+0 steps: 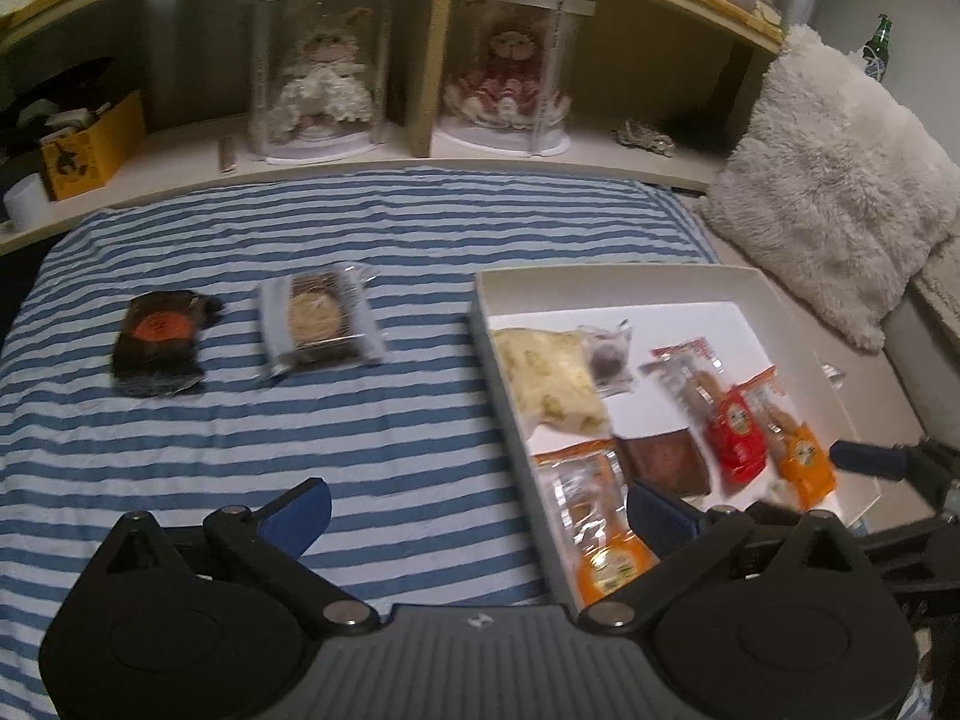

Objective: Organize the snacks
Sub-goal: 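Withdraw both tools from the tray toward the last two snacks on the bed, then close left tool on dark orange-label pack while right tool grips clear round cookie, then carry the dark pack with left tool while right tool carries round cookie to tray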

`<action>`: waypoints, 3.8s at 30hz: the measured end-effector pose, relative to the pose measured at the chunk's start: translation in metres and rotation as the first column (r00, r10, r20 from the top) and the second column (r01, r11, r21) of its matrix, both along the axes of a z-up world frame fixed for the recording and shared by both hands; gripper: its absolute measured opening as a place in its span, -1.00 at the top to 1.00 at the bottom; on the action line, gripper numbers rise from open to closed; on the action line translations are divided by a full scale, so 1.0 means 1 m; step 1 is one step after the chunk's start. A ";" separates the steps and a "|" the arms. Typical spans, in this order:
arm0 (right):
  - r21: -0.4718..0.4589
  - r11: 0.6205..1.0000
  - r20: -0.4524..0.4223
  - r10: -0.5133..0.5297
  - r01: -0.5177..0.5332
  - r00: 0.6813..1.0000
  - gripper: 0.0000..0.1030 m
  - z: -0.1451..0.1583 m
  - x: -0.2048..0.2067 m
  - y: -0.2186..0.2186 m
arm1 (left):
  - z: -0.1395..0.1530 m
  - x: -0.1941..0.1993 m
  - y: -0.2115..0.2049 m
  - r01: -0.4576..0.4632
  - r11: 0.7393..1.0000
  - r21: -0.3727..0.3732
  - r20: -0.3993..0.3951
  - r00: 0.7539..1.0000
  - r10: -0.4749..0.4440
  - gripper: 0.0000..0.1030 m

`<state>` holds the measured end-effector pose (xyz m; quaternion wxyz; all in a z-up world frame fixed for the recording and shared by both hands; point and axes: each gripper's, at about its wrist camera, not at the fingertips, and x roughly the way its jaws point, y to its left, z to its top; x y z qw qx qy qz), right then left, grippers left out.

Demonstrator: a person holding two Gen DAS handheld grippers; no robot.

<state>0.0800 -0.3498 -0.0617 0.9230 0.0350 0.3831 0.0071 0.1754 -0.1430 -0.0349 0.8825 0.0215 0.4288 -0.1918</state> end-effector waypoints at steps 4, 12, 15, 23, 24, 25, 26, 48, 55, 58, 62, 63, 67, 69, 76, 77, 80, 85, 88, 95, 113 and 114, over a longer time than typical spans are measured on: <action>-0.017 1.000 0.004 0.006 -0.006 1.000 -0.99 0.000 0.002 0.003 | -0.007 -0.006 0.011 -0.007 1.000 0.030 0.000 1.000 0.007 -1.00; -0.040 0.999 -0.003 0.005 -0.005 1.000 -0.99 -0.002 0.004 0.006 | -0.017 -0.009 0.031 -0.040 0.999 -0.007 -0.011 0.999 0.040 -1.00; -0.038 0.999 0.000 0.000 0.000 1.000 -0.99 -0.002 0.005 0.008 | -0.018 -0.008 0.038 -0.055 0.998 -0.017 0.000 0.998 0.055 -1.00; 0.005 1.000 0.070 -0.012 0.012 0.997 -0.99 -0.003 0.013 0.012 | -0.018 0.004 0.068 -0.116 0.992 -0.045 0.023 0.993 0.117 -1.00; 0.009 1.000 0.078 -0.017 0.016 0.997 -0.99 -0.003 0.015 0.013 | -0.018 0.007 0.072 -0.125 0.991 -0.046 0.026 0.992 0.126 -1.00; 0.012 1.000 0.087 -0.021 0.020 0.996 -0.99 -0.004 0.016 0.014 | -0.019 0.011 0.078 -0.137 0.989 -0.047 0.030 0.990 0.138 -1.00; 0.014 1.000 0.097 -0.025 0.024 0.995 -0.99 -0.004 0.017 0.016 | -0.019 0.014 0.083 -0.149 0.988 -0.048 0.033 0.988 0.151 -1.00; 0.105 0.990 0.246 0.064 -0.092 0.967 -0.99 0.009 0.115 0.100 | -0.033 0.118 0.143 -0.256 0.966 -0.040 0.159 0.953 0.259 -1.00; 0.187 0.975 0.136 0.097 -0.121 0.986 -0.99 0.008 0.175 0.128 | -0.053 0.151 0.129 -0.243 0.970 -0.019 0.127 0.962 0.244 -1.00; 0.178 0.975 0.078 0.120 -0.132 0.990 -0.99 0.005 0.199 0.144 | -0.064 0.160 0.125 -0.235 0.972 0.029 0.137 0.964 0.229 -1.00; 0.134 0.986 -0.002 0.101 -0.100 0.995 -0.97 -0.004 0.233 0.165 | -0.073 0.170 0.129 -0.235 0.971 0.037 0.137 0.964 0.228 -0.93; 0.124 0.987 -0.025 0.102 -0.098 0.994 -0.96 -0.007 0.238 0.170 | -0.075 0.172 0.131 -0.236 0.971 0.035 0.128 0.965 0.229 -0.88; 0.056 0.993 -0.124 0.106 -0.100 0.987 -0.87 -0.022 0.262 0.189 | -0.084 0.180 0.135 -0.237 0.970 0.045 0.099 0.968 0.232 -0.78; 0.025 0.996 -0.168 0.088 -0.085 0.982 -0.85 -0.030 0.272 0.194 | -0.086 0.182 0.134 -0.229 0.971 0.063 0.100 0.970 0.222 -0.71; 0.078 0.992 -0.219 0.112 -0.097 0.969 -0.52 -0.050 0.282 0.189 | -0.085 0.181 0.138 -0.246 0.968 0.052 0.109 0.965 0.239 -0.35; 0.088 0.992 -0.212 0.111 -0.094 0.971 -0.40 -0.049 0.279 0.187 | -0.084 0.181 0.138 -0.250 0.967 0.047 0.105 0.964 0.244 -0.33; 0.068 0.993 -0.199 0.105 -0.093 0.974 -0.35 -0.046 0.273 0.183 | -0.081 0.180 0.141 -0.258 0.966 0.029 0.090 0.963 0.255 -0.29; 0.097 0.991 -0.174 0.105 -0.089 0.979 -0.34 -0.040 0.257 0.167 | -0.074 0.172 0.149 -0.282 0.959 -0.025 0.055 0.958 0.283 -0.28; 0.088 0.991 -0.138 0.110 -0.098 0.984 -0.34 -0.031 0.244 0.163 | -0.066 0.163 0.149 -0.284 0.958 -0.033 0.056 0.957 0.285 -0.28; 0.113 0.986 -0.059 0.132 -0.124 0.990 -0.34 0.001 0.213 0.154 | -0.031 0.137 0.139 -0.266 0.960 -0.084 0.090 0.958 0.273 -0.28; 0.135 0.987 0.115 0.072 -0.088 0.991 -0.34 0.056 0.118 0.079 | 0.035 0.060 0.083 -0.155 0.980 -0.126 0.183 0.967 0.176 -0.28; 0.135 0.987 0.125 0.068 -0.085 0.990 -0.34 0.058 0.112 0.073 | 0.037 0.056 0.080 -0.150 0.981 -0.126 0.194 0.966 0.173 -0.28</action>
